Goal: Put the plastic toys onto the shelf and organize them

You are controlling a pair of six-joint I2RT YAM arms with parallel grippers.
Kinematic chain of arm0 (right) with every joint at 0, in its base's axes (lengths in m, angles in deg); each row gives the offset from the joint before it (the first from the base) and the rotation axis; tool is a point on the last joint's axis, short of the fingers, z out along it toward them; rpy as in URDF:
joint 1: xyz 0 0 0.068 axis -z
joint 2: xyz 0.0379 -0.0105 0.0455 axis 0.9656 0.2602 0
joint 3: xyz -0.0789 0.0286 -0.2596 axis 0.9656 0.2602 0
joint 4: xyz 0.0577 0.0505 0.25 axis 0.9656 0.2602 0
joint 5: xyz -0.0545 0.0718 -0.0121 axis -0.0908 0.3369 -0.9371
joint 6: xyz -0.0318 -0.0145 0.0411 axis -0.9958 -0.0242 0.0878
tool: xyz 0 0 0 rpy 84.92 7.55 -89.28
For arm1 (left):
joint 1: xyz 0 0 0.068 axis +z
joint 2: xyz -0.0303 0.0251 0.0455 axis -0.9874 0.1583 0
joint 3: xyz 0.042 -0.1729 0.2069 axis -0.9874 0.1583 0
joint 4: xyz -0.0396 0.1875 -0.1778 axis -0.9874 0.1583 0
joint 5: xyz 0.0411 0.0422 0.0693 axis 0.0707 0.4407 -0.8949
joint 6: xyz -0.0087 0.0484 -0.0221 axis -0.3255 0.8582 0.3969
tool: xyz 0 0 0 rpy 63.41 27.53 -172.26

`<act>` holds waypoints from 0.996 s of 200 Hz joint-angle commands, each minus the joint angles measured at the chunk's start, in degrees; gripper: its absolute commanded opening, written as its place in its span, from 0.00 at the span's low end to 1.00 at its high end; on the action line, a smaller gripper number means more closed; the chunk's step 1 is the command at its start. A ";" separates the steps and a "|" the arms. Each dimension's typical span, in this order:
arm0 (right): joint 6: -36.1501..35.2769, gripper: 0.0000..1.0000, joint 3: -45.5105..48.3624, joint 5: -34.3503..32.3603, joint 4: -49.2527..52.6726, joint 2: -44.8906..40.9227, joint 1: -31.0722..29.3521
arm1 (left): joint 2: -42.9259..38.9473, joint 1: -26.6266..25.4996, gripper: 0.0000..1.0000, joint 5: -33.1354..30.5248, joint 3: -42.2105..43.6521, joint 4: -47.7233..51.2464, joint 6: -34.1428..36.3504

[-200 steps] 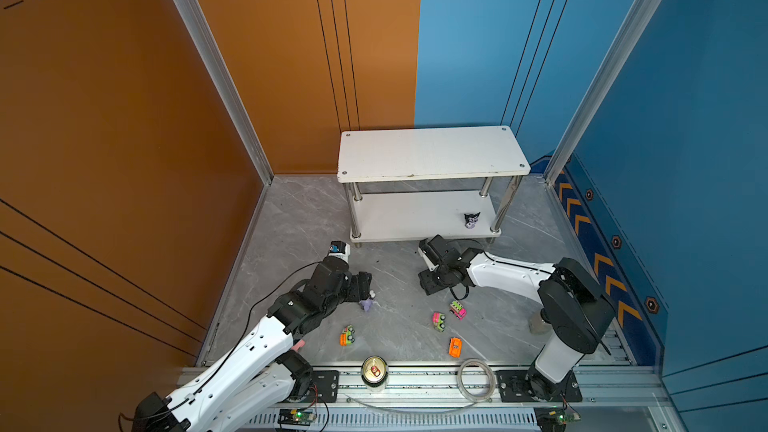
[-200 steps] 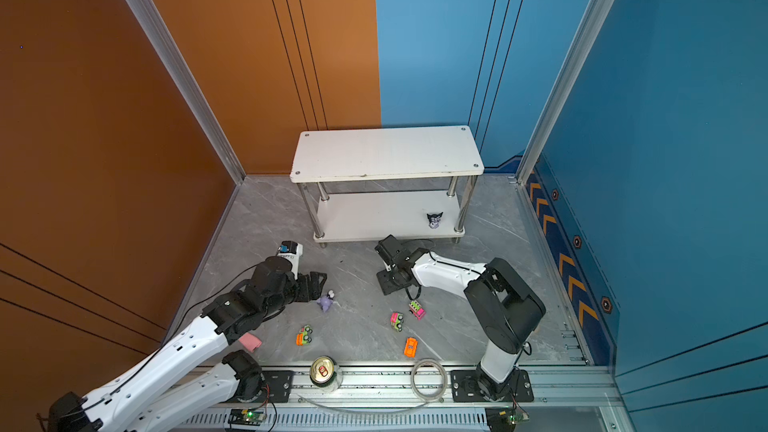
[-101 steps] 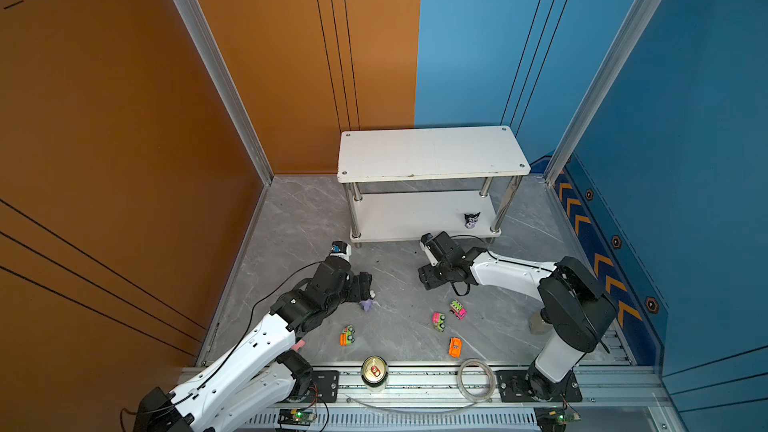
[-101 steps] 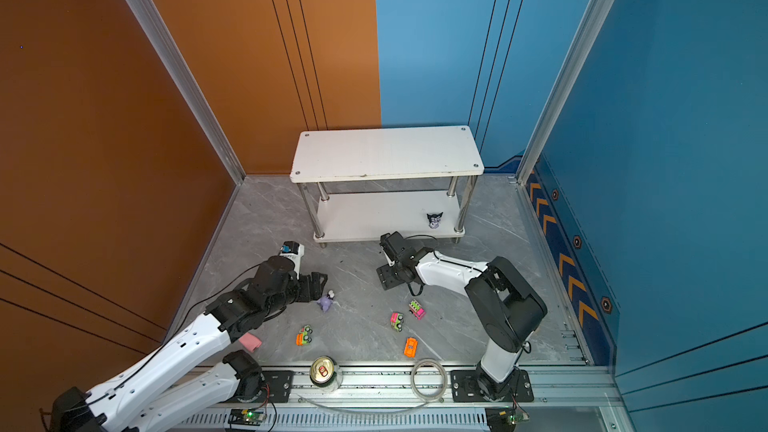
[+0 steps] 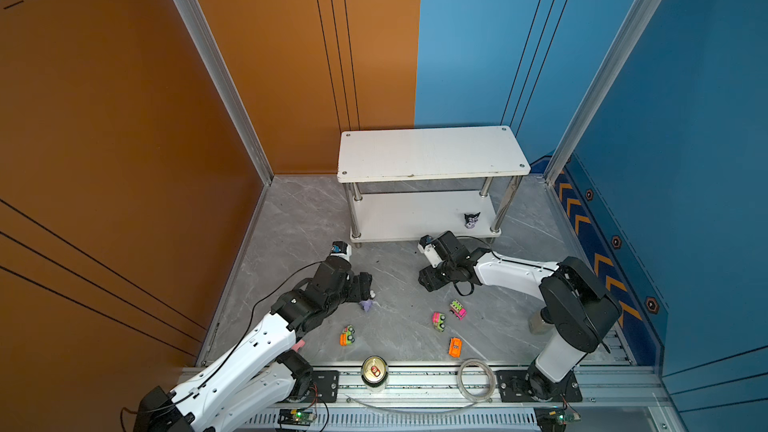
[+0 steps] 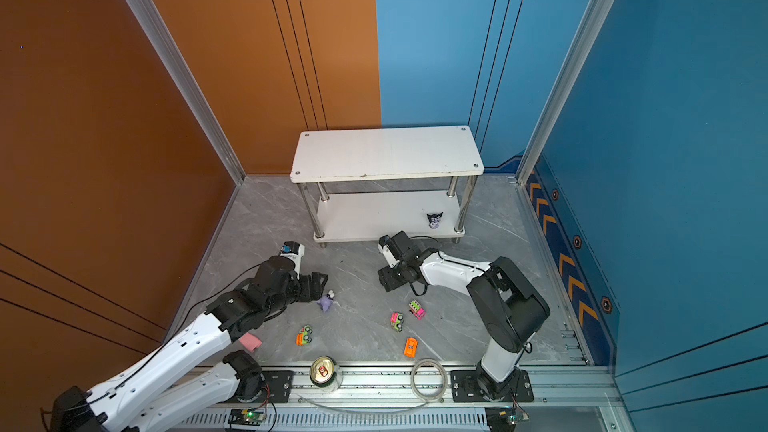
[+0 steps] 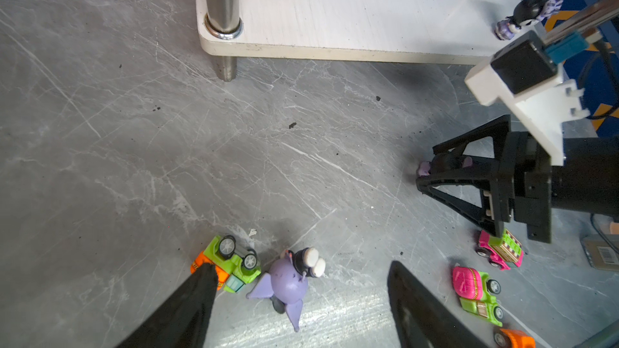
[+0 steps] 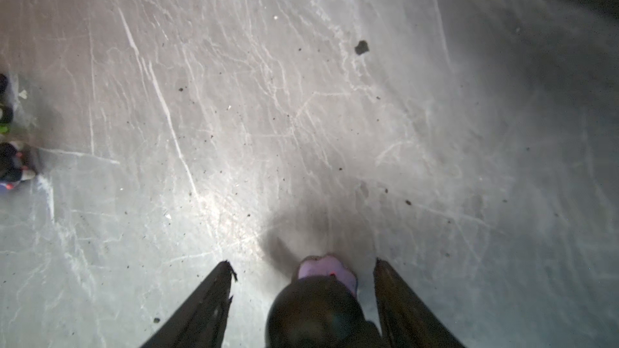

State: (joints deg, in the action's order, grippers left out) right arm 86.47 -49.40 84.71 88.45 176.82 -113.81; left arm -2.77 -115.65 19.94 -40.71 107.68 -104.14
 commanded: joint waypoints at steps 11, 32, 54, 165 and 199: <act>-0.39 0.68 1.37 1.09 -0.44 -2.70 -0.83 | 0.03 0.23 0.82 0.04 -0.74 1.23 -0.28; 0.59 0.66 2.05 0.75 -0.40 -3.23 -0.83 | 0.14 0.22 0.82 0.07 -0.84 1.23 -0.14; 1.65 0.64 2.55 0.37 -0.23 -3.77 -2.97 | 0.39 0.22 0.82 0.13 -0.98 1.07 -0.14; 4.56 0.36 2.34 -6.17 0.16 -3.92 -3.95 | 1.72 0.13 0.82 0.42 -1.88 0.88 -0.18; 6.76 0.28 0.99 -9.51 1.49 -4.83 -3.92 | 1.92 0.13 0.82 0.33 -1.81 0.73 -0.08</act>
State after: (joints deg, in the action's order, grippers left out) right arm 91.04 -47.37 79.46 88.50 174.11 -117.46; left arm -1.20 -115.65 19.96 -41.19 107.66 -104.14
